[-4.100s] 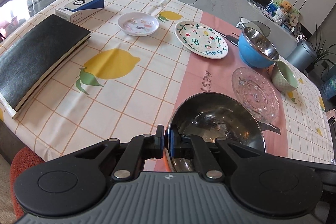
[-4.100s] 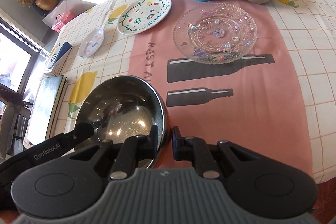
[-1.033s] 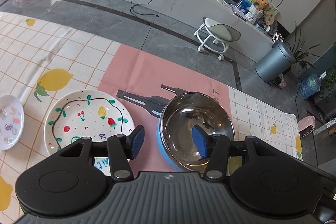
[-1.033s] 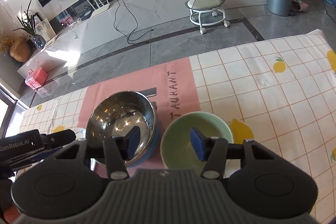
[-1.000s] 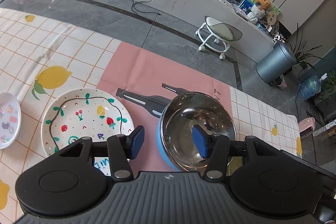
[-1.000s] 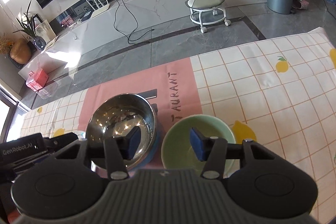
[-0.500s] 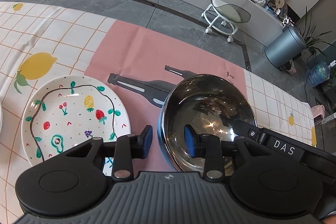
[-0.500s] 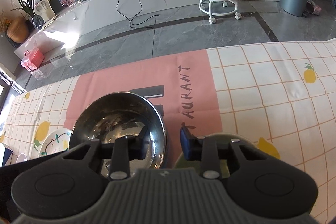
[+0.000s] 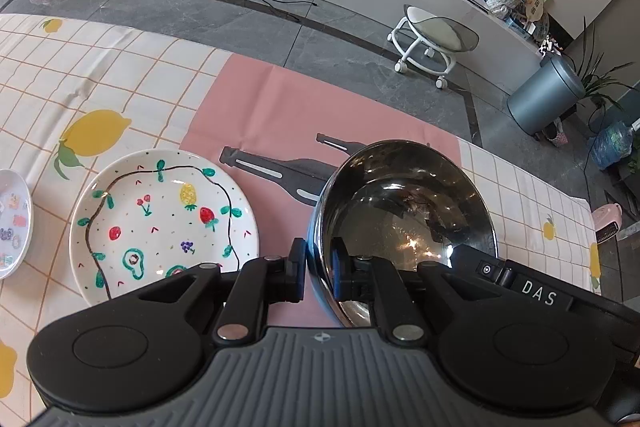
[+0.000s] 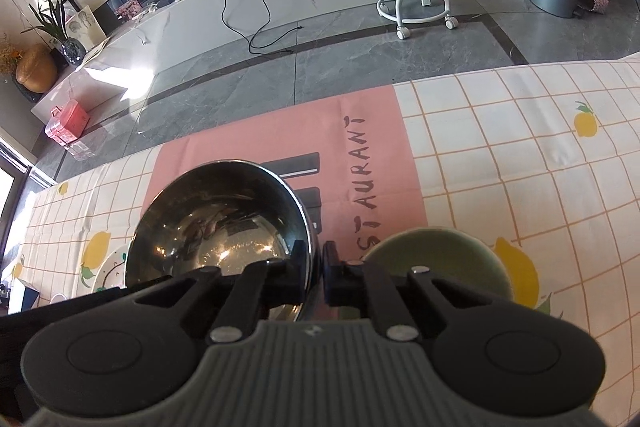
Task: Organize plates and bowls
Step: 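Close the left gripper on the blue steel bowl rim, then carry the stacked steel bowls with the left gripper across the table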
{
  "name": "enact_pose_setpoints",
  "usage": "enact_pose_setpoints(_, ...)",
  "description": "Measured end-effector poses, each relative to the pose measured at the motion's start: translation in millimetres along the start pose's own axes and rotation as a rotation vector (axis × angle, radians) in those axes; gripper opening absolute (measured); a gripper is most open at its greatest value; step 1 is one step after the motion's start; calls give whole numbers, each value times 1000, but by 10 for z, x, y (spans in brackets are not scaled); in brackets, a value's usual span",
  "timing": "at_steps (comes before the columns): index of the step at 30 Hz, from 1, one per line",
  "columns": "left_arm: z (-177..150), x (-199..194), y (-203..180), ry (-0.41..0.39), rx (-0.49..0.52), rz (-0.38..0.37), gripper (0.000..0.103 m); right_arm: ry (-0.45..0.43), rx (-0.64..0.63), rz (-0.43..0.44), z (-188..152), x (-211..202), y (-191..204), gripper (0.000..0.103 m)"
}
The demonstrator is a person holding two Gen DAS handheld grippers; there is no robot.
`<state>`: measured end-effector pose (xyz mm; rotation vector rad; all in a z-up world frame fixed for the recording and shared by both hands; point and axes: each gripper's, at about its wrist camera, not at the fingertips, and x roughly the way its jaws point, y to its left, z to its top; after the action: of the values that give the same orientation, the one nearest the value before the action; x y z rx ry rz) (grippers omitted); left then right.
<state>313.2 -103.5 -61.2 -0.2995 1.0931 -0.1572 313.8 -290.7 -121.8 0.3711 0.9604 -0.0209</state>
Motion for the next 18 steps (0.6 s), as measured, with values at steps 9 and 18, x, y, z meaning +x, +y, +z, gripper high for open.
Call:
enact_pose_setpoints(9, -181, -691, -54, -62, 56, -5, 13, -26, -4, 39, -269, -676, 97, 6)
enact_pose_setpoints(18, -647, -1350, 63, -123, 68, -3, 13, -63, -6, 96, -879, -1393, 261, 8)
